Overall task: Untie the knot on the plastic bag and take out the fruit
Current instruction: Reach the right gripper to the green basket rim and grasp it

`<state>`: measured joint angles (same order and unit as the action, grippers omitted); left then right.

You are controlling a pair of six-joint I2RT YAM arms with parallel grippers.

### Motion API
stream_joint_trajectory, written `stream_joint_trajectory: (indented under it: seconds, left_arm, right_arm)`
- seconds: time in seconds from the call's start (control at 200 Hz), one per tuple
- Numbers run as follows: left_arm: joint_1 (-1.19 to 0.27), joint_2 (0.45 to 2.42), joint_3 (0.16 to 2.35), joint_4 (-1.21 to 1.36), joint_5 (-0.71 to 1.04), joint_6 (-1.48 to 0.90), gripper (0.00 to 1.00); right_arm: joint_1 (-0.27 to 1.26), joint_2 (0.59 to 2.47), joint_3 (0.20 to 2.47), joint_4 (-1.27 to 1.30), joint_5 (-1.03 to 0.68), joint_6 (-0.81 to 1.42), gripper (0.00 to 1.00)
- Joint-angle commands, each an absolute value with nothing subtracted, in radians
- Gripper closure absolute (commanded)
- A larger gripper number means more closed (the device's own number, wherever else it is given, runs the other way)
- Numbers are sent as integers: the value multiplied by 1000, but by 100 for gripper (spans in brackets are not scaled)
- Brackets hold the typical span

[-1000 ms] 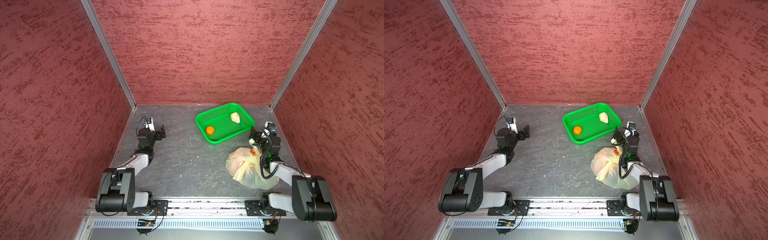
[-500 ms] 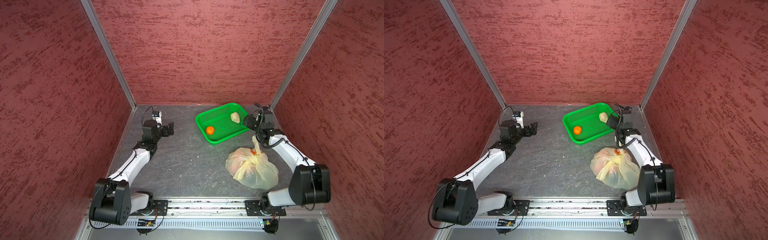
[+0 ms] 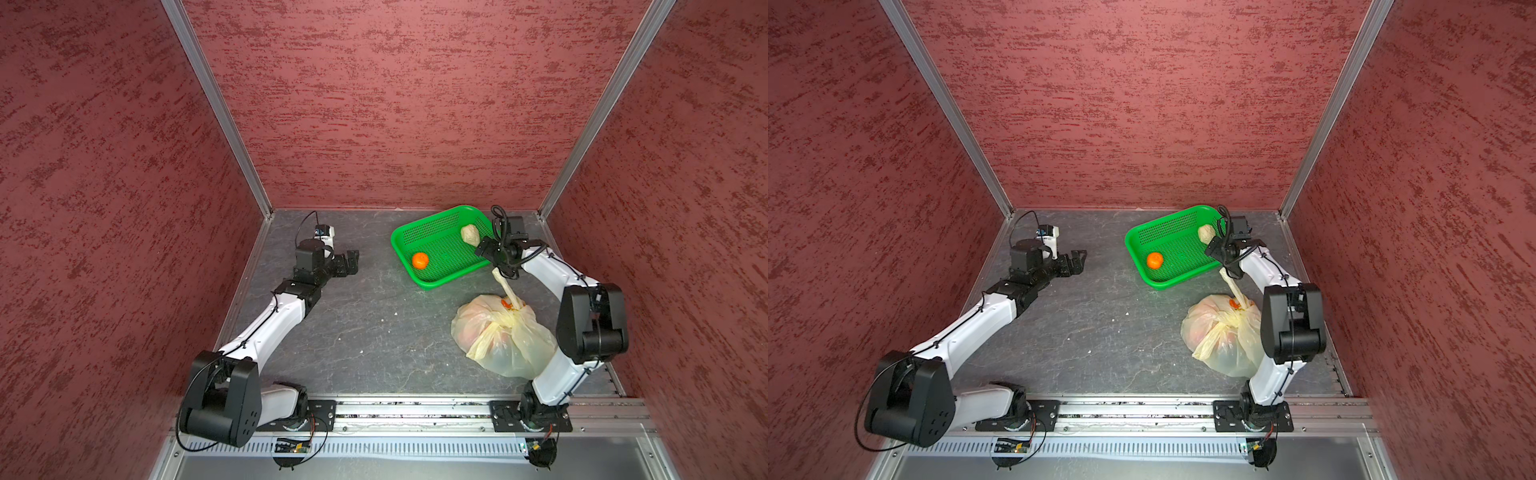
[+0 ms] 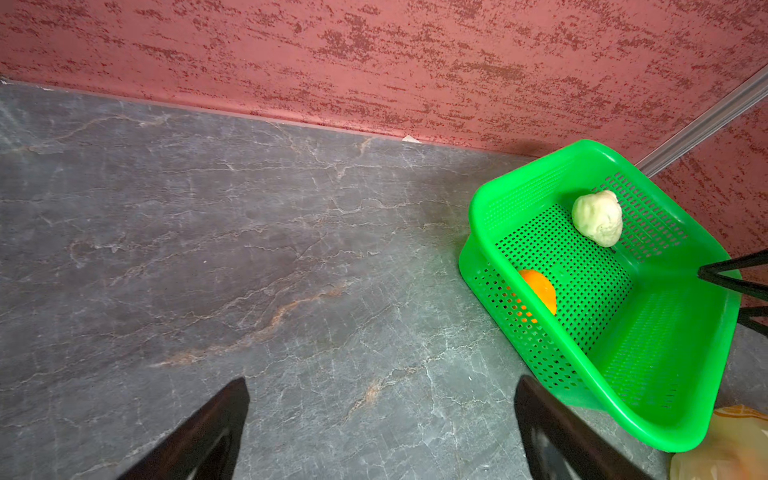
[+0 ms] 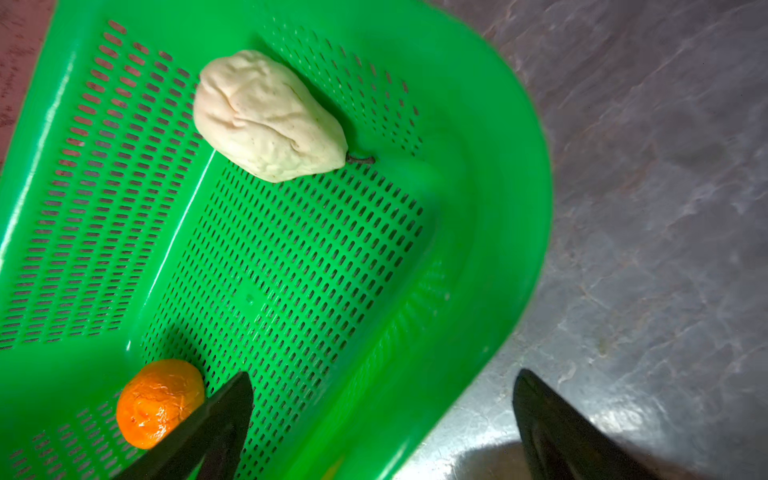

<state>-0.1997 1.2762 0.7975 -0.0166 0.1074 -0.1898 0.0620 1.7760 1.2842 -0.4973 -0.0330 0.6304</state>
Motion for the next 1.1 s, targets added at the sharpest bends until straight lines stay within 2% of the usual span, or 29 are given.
stream_joint_trajectory:
  seconds: [0.0, 0.291, 0.541, 0.626, 0.716, 0.832, 0.947, 1.097]
  left_arm:
    - [-204, 1245, 780, -47, 117, -203, 0]
    - [-204, 1191, 734, -69, 111, -214, 0]
    - [-203, 1193, 724, -70, 117, -223, 0]
    - [-204, 1204, 730, -71, 123, -227, 0]
    - [-207, 1210, 735, -76, 126, -231, 0]
    - [-207, 1205, 734, -80, 121, -237, 0]
    - [-207, 1205, 730, -80, 115, -244, 0]
    - [-209, 1220, 733, -76, 116, -248, 0]
  right_arm:
    - [66, 1818, 1357, -489, -81, 644, 1]
    - [75, 1986, 1578, -477, -168, 583, 1]
    - [116, 2180, 1877, -569, -255, 475, 1]
    - [135, 2241, 2016, -702, -197, 424, 1]
    - [161, 2238, 2107, -842, -59, 410, 1]
    - [197, 2186, 2089, -950, 8, 461, 1]
    - [248, 2111, 1959, -946, 21, 524, 4]
    - [278, 2074, 1838, -863, 14, 611, 18]
